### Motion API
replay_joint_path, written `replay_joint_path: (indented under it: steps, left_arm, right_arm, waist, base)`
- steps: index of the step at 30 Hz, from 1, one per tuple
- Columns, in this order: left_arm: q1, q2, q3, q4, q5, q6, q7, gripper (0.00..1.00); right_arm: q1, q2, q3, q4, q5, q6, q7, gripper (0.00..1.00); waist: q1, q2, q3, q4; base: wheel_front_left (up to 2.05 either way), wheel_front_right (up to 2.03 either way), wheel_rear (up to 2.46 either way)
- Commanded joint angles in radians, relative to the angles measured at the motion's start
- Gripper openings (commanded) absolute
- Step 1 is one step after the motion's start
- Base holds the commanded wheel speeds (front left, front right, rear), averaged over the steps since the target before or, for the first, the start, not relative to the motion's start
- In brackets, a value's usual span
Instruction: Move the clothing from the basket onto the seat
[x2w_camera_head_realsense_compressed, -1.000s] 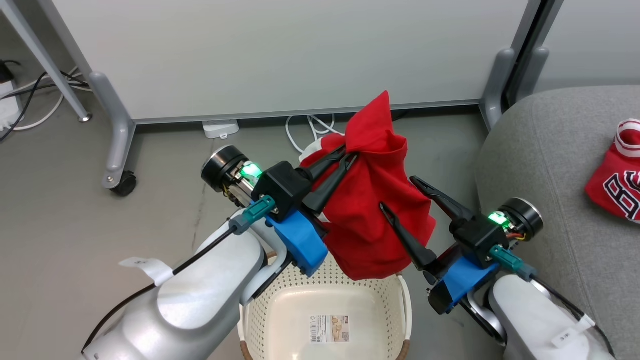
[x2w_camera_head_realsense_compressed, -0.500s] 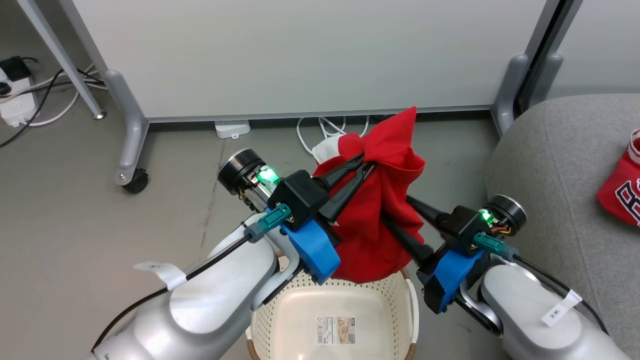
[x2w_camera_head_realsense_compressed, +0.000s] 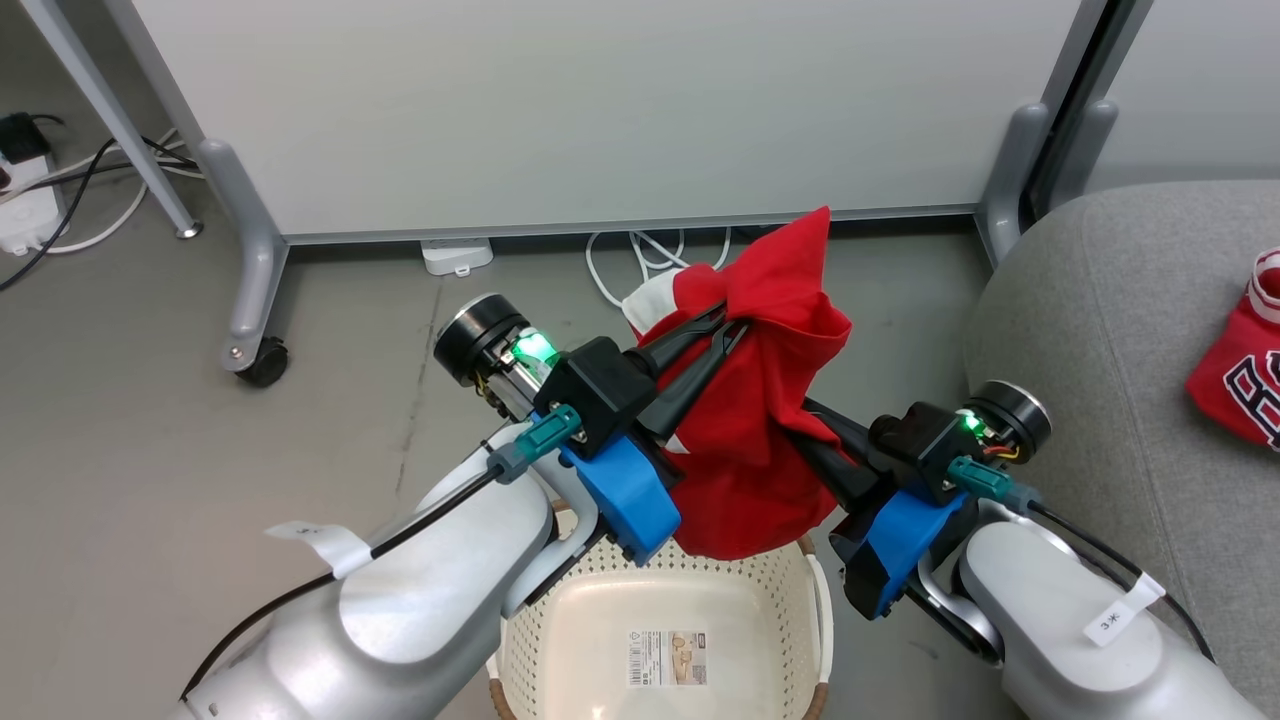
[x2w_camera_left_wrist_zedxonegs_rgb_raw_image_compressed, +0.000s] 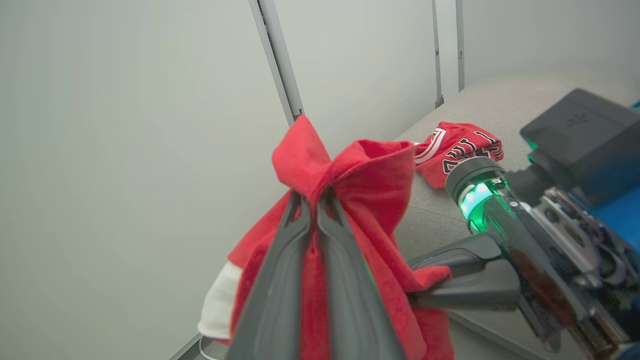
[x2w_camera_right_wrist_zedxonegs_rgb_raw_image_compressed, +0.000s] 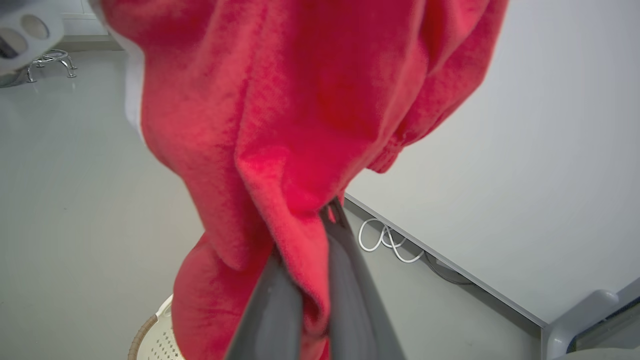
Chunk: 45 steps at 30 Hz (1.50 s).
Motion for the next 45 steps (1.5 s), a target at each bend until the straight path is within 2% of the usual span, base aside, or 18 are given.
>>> replay_joint_path:
  steps: [1,9,10,11,12,23,30,36,40,41,45]
  left_arm:
    - [-0.012,0.004,-0.002,0.002,-0.003,0.002,-0.006,0.0]
    - [-0.016,0.005,0.002,0.003,-0.005,0.013,-0.015,0.0]
    - [-0.016,0.005,0.002,0.003,-0.005,0.015,-0.016,0.25]
    - [-0.016,0.005,0.003,0.003,-0.004,0.014,-0.019,0.97]
    - [-0.016,0.005,0.003,0.004,-0.004,0.018,-0.021,1.0]
    - [-0.025,0.009,0.004,0.001,0.001,0.03,-0.031,1.0]
    - [-0.026,0.017,0.004,-0.004,0.001,0.036,-0.039,1.0]
    - [-0.024,0.022,0.0,-0.012,0.004,0.04,-0.042,1.0]
    - [-0.014,0.022,-0.008,-0.013,0.003,0.034,-0.047,1.0]
    - [-0.009,0.022,-0.012,-0.014,-0.001,0.03,-0.049,1.0]
    - [-0.006,0.022,-0.02,-0.01,0.0,0.027,-0.051,1.0]
  right_arm:
    - [-0.016,0.002,-0.004,-0.005,-0.003,0.0,-0.003,0.0]
    - [-0.001,0.008,-0.016,-0.009,-0.01,0.0,-0.003,0.0]
    - [0.001,0.008,-0.017,-0.009,-0.011,0.0,-0.003,0.0]
    - [0.003,0.008,-0.018,-0.01,-0.012,0.0,-0.003,0.0]
    - [0.005,0.009,-0.02,-0.01,-0.011,0.0,-0.003,0.0]
    - [0.027,0.016,-0.063,-0.017,-0.018,0.0,-0.004,0.0]
    - [0.048,0.029,-0.12,-0.03,-0.029,0.0,-0.004,0.0]
    - [0.077,0.044,-0.185,-0.051,-0.051,0.0,-0.004,0.0]
    - [0.111,0.053,-0.246,-0.074,-0.072,0.0,-0.004,0.0]
    - [0.139,0.06,-0.293,-0.091,-0.085,0.0,-0.004,0.0]
    - [0.167,0.071,-0.34,-0.108,-0.096,0.0,-0.004,0.0]
  waist:
    - [0.0,-0.0001,0.001,0.0]
    - [0.0,-0.0001,0.004,0.0]
    - [0.0,-0.0001,0.005,-0.001]
    - [0.0,-0.0001,0.005,-0.001]
    - [0.0,-0.0001,0.005,-0.001]
    - [0.0,-0.0001,0.02,-0.006]
    - [0.0,-0.0001,0.043,-0.035]
    - [0.0,-0.0001,0.066,-0.088]
    - [0.0,-0.0001,0.082,-0.138]
    - [0.0,-0.0001,0.094,-0.177]
    - [0.0,-0.0001,0.104,-0.216]
  base:
    - [0.0,0.0,0.0]
    - [0.0,0.0,0.0]
    - [0.0,0.0,0.0]
    - [0.0,0.0,0.0]
    - [0.0,0.0,0.0]
    - [0.0,0.0,0.0]
    - [0.0,0.0,0.0]
    - [0.0,0.0,0.0]
    - [0.0,0.0,0.0]
    - [0.0,0.0,0.0]
    - [0.0,0.0,0.0]
